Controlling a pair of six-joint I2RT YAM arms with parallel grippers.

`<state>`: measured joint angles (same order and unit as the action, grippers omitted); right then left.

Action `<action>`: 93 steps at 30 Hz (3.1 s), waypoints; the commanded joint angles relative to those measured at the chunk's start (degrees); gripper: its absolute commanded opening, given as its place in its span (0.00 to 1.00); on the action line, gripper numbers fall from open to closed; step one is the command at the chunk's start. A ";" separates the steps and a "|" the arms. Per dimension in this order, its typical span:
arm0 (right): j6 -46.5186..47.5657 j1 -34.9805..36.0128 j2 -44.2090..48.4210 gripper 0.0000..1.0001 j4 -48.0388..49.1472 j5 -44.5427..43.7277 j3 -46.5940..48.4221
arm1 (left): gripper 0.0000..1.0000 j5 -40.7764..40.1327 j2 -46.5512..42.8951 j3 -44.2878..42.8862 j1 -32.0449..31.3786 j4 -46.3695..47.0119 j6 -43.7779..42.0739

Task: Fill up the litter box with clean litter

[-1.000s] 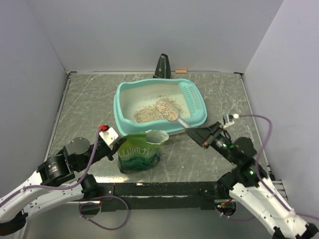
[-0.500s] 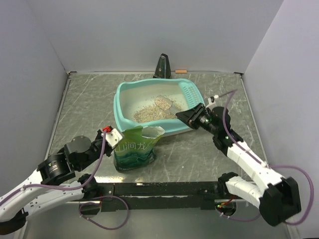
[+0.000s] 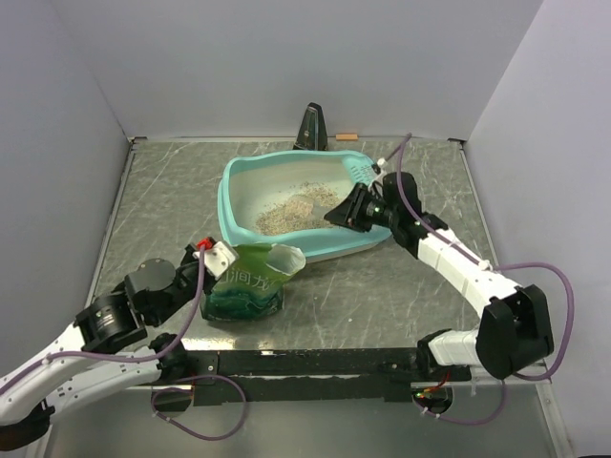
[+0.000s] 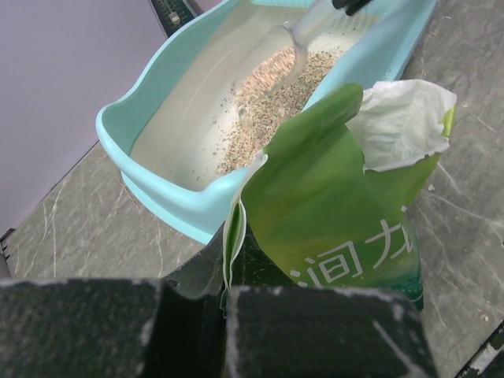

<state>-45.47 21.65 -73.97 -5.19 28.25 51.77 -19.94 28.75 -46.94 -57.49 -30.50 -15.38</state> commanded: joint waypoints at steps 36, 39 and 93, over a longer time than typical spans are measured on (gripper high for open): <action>50.31 24.66 -9.44 0.00 -33.74 -65.60 34.19 | 0.01 15.89 15.28 1.32 26.28 24.95 1.66; 49.35 25.46 -7.77 0.00 -34.88 -65.26 34.19 | 0.01 18.09 14.58 2.46 27.87 26.28 2.19; 13.40 26.16 -1.42 0.00 -41.30 -0.92 26.63 | 0.01 35.42 3.59 10.99 25.24 20.31 17.93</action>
<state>-27.51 47.48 -73.21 -51.81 25.58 78.91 11.84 30.20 -34.26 -30.39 -11.11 -0.71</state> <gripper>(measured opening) 0.341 0.022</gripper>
